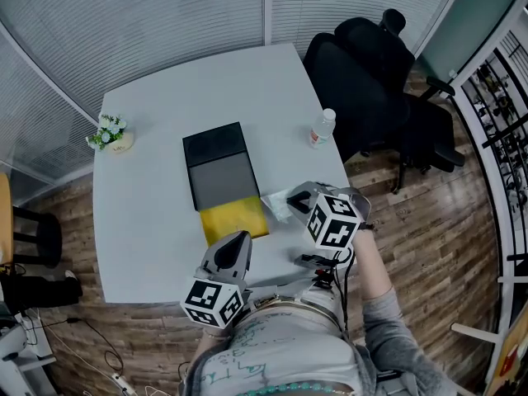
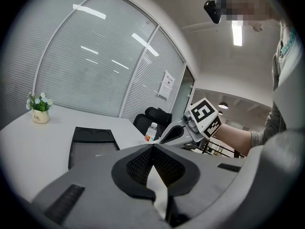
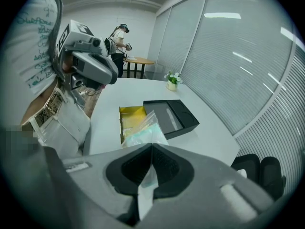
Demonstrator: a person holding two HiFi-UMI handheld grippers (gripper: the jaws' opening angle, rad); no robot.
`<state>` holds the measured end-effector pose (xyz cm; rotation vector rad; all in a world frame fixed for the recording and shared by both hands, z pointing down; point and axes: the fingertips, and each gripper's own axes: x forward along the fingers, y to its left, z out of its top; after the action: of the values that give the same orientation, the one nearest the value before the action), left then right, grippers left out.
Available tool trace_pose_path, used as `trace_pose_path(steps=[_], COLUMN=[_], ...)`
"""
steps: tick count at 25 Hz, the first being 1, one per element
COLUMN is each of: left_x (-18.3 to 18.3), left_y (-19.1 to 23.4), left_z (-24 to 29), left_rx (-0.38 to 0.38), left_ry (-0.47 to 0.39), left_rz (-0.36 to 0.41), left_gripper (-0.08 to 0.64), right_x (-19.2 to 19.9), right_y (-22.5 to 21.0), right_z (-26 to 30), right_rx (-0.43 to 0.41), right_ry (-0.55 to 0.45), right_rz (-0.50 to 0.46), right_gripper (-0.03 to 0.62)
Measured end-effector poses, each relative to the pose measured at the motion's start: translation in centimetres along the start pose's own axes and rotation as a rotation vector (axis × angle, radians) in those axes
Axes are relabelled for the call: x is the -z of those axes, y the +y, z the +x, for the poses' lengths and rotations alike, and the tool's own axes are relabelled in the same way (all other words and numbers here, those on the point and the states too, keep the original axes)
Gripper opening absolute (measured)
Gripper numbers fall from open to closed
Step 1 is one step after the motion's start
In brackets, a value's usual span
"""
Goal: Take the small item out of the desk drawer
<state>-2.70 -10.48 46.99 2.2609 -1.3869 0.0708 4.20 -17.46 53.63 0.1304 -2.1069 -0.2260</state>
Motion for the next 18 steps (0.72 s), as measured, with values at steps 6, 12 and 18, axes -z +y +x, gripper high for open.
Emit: trace_pose_path(steps=[6,12,18], left_x=[0.2,0.3,0.2], left_y=[0.3,0.7,0.9], left_z=[0.0,-0.1,0.2], left_rx=[-0.006,-0.014,-0.009], left_ry=[0.008,0.01,0.012], left_rz=[-0.005,-0.01,-0.021], left_gripper=[-0.003,-0.003,-0.003], right_x=[1.4,4.3,7.2], right_y=[0.0,0.9,2.0], right_z=[1.5,4.5,8.4], right_rx=[-0.001,-0.028,-0.06], right_ry=[0.024,0.072,0.112], right_rz=[0.019,0.05,0.095], right_gripper=[0.003,0.003,0.003])
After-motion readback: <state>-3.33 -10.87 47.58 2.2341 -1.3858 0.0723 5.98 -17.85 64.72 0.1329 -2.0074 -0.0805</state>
